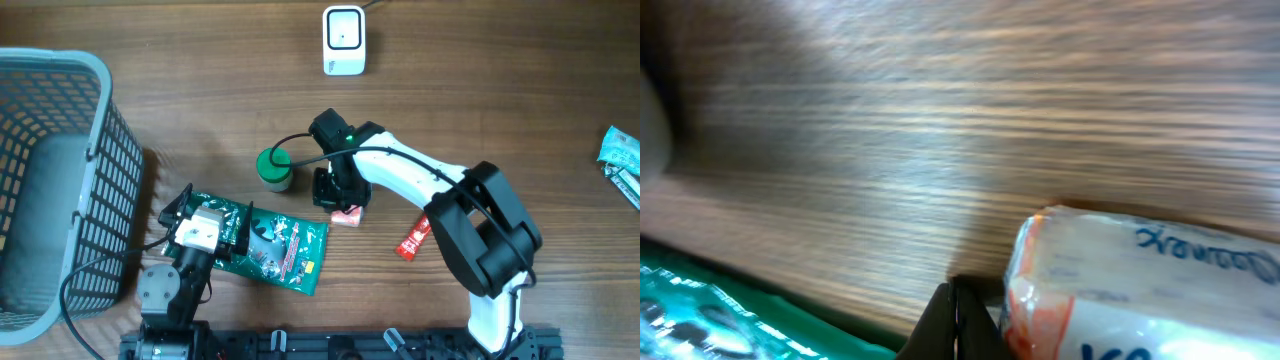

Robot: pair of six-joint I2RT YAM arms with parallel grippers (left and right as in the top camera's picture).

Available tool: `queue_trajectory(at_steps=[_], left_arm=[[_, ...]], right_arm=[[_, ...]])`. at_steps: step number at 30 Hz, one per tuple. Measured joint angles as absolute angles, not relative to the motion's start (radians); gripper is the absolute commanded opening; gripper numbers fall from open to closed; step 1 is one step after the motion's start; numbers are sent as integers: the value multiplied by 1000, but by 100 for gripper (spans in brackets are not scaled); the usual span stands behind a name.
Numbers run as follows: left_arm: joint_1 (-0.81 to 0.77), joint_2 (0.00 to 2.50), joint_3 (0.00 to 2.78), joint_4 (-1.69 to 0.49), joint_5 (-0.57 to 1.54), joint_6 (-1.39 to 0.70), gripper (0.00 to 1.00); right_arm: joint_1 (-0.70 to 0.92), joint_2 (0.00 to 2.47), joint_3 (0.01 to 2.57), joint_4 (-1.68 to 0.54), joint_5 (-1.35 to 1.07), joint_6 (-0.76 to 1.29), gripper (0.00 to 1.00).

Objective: Scan the item barcode
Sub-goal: 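Move the right gripper to the Kleenex tissue box and grasp it, then lift the tissue box and hold it under the scanner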

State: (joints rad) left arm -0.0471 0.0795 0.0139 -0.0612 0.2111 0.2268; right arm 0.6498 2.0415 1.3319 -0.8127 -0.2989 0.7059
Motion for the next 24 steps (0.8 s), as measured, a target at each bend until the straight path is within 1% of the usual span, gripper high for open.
queue_trajectory(at_steps=[3,7,8,9,12,13,14,15,17,18,20,22,24], left_arm=[[-47,80,14,-61,211,227,100],[-47,80,14,-62,211,227,100],[-47,80,14,-61,211,227,100],[-47,80,14,-61,211,227,100],[-47,80,14,-61,211,227,100],[-47,80,14,-61,211,227,100],[-47,80,14,-61,211,227,100],[-47,80,14,-61,211,227,100],[-47,80,14,-61,211,227,100],[-47,80,14,-61,211,226,100],[-47,80,14,-61,211,227,100],[-47,80,14,-61,211,227,100],[-47,80,14,-62,212,227,100]], right_arm=[[642,1922,1314,-849,-232,706,4],[651,1584,1313,-972,-71,722,4],[654,1482,1313,-1021,-7,739,10],[655,1402,1313,-1066,50,763,25],[655,1228,1313,-1150,171,835,40],[655,1197,1313,-1150,184,844,50],[655,1175,1313,-1149,198,863,54],[655,1177,1313,-1148,208,873,61],[655,1211,1306,-1116,211,883,69],[655,1242,1277,-1060,200,894,70],[654,1346,1168,-914,142,909,70],[654,1458,1131,-799,85,913,70],[654,1575,1114,-748,44,913,66]])
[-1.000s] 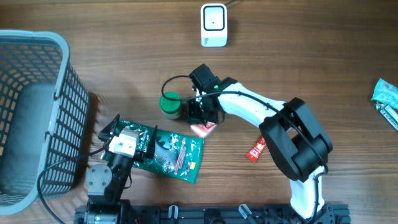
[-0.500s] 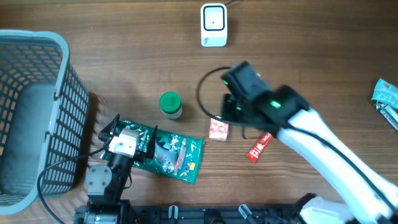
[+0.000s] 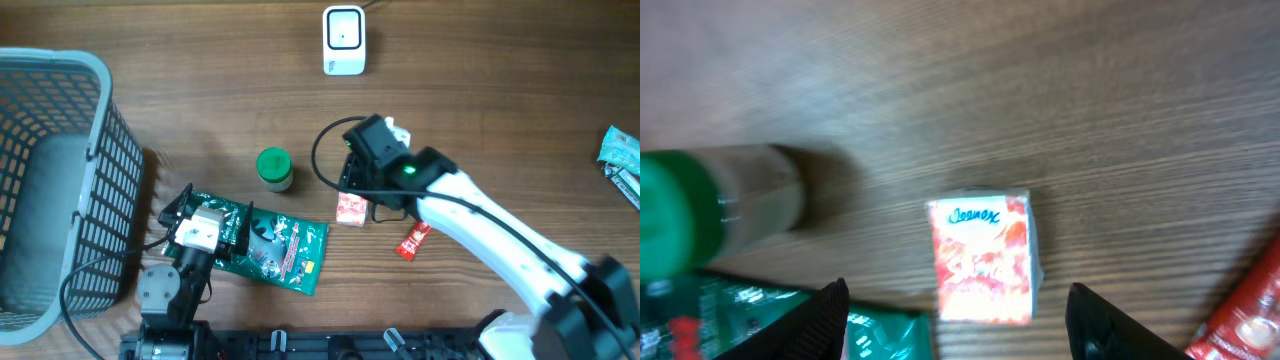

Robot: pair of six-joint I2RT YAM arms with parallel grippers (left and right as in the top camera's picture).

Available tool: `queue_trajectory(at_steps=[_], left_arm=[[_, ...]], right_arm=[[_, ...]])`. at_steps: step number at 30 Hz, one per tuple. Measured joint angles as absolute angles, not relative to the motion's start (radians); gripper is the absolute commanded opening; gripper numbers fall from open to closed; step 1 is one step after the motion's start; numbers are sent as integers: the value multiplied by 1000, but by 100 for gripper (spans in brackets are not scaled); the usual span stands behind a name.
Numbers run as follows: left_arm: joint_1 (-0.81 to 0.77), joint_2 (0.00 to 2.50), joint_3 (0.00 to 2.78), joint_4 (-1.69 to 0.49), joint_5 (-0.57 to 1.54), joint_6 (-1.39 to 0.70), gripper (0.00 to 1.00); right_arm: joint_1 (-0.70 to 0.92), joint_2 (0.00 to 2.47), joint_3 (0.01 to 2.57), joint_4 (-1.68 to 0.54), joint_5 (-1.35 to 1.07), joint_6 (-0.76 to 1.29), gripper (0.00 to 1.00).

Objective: Scan the item barcode
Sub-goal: 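Lift the tissue box and hold it under the scanner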

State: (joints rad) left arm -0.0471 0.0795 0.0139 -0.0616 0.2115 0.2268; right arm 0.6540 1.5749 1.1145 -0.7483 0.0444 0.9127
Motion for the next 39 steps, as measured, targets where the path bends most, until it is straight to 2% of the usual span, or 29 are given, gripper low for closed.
queue_trajectory(at_steps=[1,5,13,16,24,27,29,30,32,36,39], left_arm=[[-47,80,14,-61,211,227,100],[-47,80,14,-61,211,226,100],[-47,80,14,-61,211,226,100],[-47,80,14,-61,211,227,100],[-47,80,14,-61,211,227,100],[-47,80,14,-61,211,227,100],[-47,80,14,-61,211,227,100],[-47,80,14,-61,211,227,100],[-47,80,14,-61,211,227,100],[-47,80,14,-61,211,227,100],[-47,80,14,-61,211,226,100]], right_arm=[[654,1602,1113,-737,41,912,60],[645,1685,1113,-717,43,888,53],[585,1697,1087,-636,60,759,53],[585,1725,1034,-619,56,742,48],[585,1738,1023,-589,14,701,45],[585,1775,1023,-603,-13,688,33],[584,1782,1024,-597,-52,650,11],[584,1783,1024,-597,-65,638,4],[582,1783,1024,-601,-79,624,4],[564,1794,1025,-595,-272,551,4],[402,1795,1023,-572,-649,463,4]])
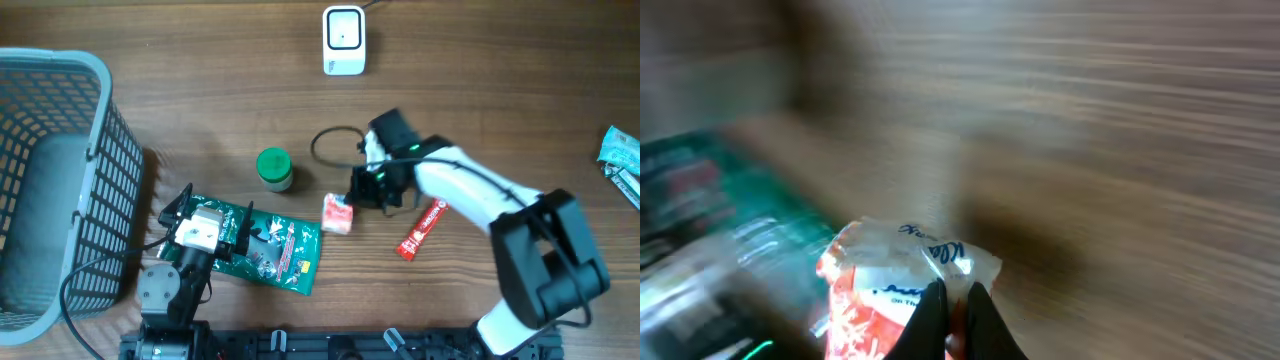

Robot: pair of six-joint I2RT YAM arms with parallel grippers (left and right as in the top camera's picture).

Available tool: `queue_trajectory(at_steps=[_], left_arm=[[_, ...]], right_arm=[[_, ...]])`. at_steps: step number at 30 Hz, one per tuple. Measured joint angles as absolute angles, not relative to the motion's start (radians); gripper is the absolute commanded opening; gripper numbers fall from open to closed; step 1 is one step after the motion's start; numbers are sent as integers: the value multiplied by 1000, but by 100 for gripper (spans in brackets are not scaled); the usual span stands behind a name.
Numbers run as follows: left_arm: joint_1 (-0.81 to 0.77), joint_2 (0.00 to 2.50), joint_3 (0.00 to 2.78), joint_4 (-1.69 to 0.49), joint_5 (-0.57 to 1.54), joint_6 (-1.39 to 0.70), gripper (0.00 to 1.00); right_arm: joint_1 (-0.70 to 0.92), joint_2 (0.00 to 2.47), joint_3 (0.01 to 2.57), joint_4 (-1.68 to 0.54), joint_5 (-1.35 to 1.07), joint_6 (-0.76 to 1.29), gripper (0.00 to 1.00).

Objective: Scan the item barcode
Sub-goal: 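Lift the tissue box and hold it under the scanner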

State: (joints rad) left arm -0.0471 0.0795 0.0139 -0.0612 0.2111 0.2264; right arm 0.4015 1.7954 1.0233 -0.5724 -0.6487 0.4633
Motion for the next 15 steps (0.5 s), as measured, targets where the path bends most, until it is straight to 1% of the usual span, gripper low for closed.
queue_trajectory(at_steps=[2,5,7,9,11,15], left_arm=[[-47,80,14,-61,211,227,100],[-47,80,14,-62,211,226,100],[-47,80,14,-61,211,227,100],[-47,80,14,-61,211,227,100],[-47,80,14,-61,211,227,100],[-47,80,14,-61,211,227,100]], right_arm=[[278,1795,1023,-566,-957,287,4],[180,1794,1023,-546,-1240,-5,4],[156,1794,1023,-494,-1403,-192,4],[156,1794,1023,-428,-1523,-211,4],[156,1794,1023,-424,-1557,-169,4],[157,1794,1023,-424,-1540,-121,5]])
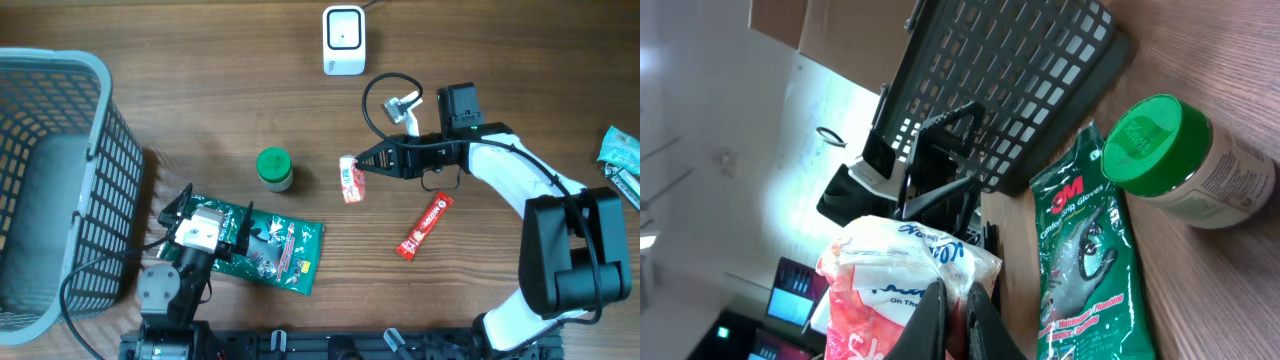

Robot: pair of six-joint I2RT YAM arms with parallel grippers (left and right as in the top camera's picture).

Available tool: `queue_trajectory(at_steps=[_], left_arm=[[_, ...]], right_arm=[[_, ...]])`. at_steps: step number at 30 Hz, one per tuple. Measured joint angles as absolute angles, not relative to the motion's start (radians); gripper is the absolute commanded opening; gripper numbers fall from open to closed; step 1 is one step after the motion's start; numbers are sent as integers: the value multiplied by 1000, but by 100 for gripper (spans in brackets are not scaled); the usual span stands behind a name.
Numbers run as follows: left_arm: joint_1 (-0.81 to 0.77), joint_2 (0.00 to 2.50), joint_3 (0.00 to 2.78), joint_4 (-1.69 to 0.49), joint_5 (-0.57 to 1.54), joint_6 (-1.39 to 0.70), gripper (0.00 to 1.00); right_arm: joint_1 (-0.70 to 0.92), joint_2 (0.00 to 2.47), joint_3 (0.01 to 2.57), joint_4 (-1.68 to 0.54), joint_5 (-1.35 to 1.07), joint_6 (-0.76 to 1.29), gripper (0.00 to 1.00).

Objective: Scan the item barcode
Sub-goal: 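Lift the tissue box and hold it under the scanner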

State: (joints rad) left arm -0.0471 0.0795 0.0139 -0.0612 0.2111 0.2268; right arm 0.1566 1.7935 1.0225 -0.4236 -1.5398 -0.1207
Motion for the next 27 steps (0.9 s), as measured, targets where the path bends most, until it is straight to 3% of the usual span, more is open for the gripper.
queue_trajectory(at_steps=[1,4,8,13,16,19,23,27], left_arm=[[-47,80,14,-61,211,227,100],[-47,80,14,-61,212,226,100],[-47,80,14,-61,211,227,100],[-47,80,14,-61,211,227,100],[-47,80,14,-61,211,226,100],[-47,79,14,-61,211,227,100],[-47,80,14,-61,211,227,100],[-47,80,14,-61,211,226,100]], right_arm=[[159,1793,1023,-423,-1484,-105,4],[189,1791,1023,-421,-958,43,5],[202,1791,1126,-365,-600,120,4],[232,1787,1339,-296,-189,25,4],[299,1787,1378,-93,94,-109,5],[310,1818,1435,-26,183,-159,4],[337,2065,1723,-101,256,-242,4],[423,2256,1848,-126,397,-395,4]])
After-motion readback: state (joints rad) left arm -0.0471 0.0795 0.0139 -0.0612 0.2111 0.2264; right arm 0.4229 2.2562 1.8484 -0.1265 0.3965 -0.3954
